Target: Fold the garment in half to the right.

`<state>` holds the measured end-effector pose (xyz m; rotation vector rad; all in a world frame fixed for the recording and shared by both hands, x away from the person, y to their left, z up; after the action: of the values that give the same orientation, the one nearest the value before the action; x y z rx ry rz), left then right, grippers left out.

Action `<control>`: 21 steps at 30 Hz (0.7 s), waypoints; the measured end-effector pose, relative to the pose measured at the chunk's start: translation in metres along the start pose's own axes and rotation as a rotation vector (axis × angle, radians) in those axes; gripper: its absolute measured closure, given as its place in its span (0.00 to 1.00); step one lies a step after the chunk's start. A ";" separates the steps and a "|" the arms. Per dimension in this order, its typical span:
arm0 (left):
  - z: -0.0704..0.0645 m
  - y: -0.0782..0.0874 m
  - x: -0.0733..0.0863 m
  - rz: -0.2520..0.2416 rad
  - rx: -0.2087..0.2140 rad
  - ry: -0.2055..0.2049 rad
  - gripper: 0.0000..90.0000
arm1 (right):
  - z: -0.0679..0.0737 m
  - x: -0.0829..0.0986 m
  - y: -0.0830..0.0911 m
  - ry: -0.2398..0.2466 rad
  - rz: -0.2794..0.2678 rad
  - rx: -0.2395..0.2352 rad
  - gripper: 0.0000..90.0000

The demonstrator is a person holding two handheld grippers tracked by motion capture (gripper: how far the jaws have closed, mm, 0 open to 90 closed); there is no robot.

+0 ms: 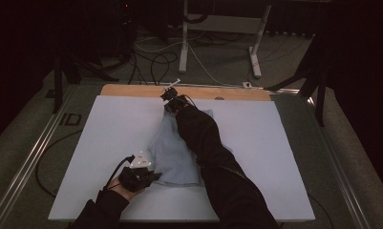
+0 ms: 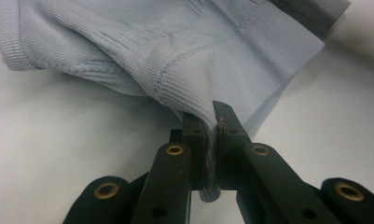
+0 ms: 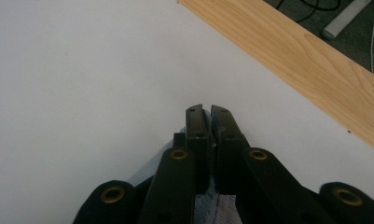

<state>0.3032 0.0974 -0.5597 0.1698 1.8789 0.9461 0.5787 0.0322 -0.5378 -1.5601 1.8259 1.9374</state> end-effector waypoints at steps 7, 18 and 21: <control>-0.004 0.002 -0.007 -0.006 0.007 -0.007 0.96 | -0.006 -0.005 0.012 0.012 -0.026 -0.011 0.97; -0.015 0.002 -0.027 -0.009 0.018 -0.054 0.96 | -0.023 -0.003 0.032 -0.004 -0.069 -0.001 0.97; -0.019 0.001 -0.033 -0.004 0.024 -0.075 0.96 | -0.029 -0.002 0.038 -0.012 -0.076 0.003 0.97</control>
<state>0.3040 0.0718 -0.5310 0.2133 1.8221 0.9026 0.5726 -0.0002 -0.5035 -1.5886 1.7373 1.9061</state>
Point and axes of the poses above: each handheld gripper's, and its own axes: y roughly backward along the jaws, x roughly out of its underside, z roughly to its left, the point moved 8 cm from there along -y, roughly forward along the jaws, and after that the axes turned 9 degrees about x, right-handed, at the moved point
